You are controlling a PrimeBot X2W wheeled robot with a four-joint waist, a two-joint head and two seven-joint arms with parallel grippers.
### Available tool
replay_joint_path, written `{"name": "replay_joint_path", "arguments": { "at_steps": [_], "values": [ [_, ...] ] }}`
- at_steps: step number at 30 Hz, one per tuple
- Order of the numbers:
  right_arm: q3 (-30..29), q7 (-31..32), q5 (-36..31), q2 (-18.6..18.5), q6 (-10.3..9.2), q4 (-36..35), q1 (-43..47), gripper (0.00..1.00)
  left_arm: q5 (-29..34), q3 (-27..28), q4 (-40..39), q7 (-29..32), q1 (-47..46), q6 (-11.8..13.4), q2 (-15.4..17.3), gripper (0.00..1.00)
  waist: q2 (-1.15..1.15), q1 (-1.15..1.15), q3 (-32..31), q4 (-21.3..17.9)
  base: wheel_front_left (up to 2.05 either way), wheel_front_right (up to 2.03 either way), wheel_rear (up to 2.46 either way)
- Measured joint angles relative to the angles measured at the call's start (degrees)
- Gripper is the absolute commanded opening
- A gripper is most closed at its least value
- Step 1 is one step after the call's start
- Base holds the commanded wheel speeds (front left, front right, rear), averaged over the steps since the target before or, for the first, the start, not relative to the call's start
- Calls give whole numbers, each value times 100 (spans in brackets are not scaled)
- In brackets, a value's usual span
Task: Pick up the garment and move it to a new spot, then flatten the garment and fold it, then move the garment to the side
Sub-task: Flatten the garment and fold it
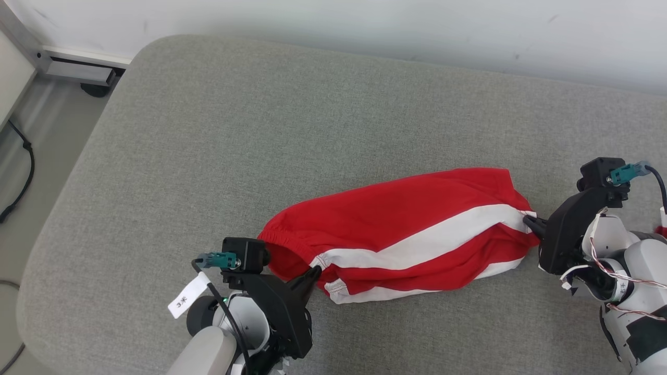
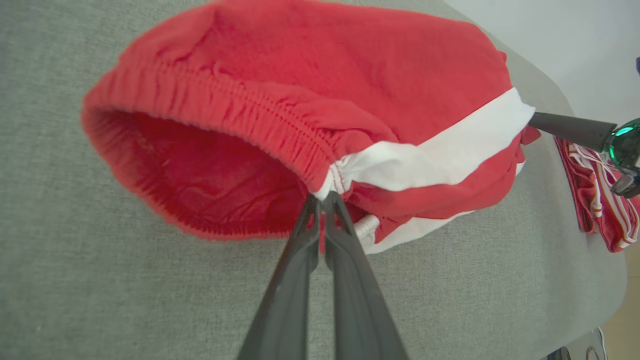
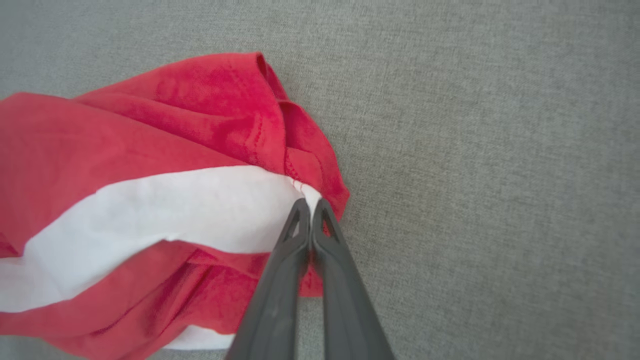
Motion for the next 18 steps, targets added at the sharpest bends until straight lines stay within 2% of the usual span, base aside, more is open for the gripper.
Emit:
{"name": "replay_joint_path", "arguments": {
  "at_steps": [8,18],
  "values": [
    [-108,-249,5,8,1,-68,-7,0,-64,170,-96,-200,0,-45,0,0,0,0,-128,-18,0,0,0],
    [-347,-916,25,83,1,-521,-127,0,-355,623,-648,-734,-126,-71,-1,0,0,0,-348,-104,0,0,0]
  ]
}}
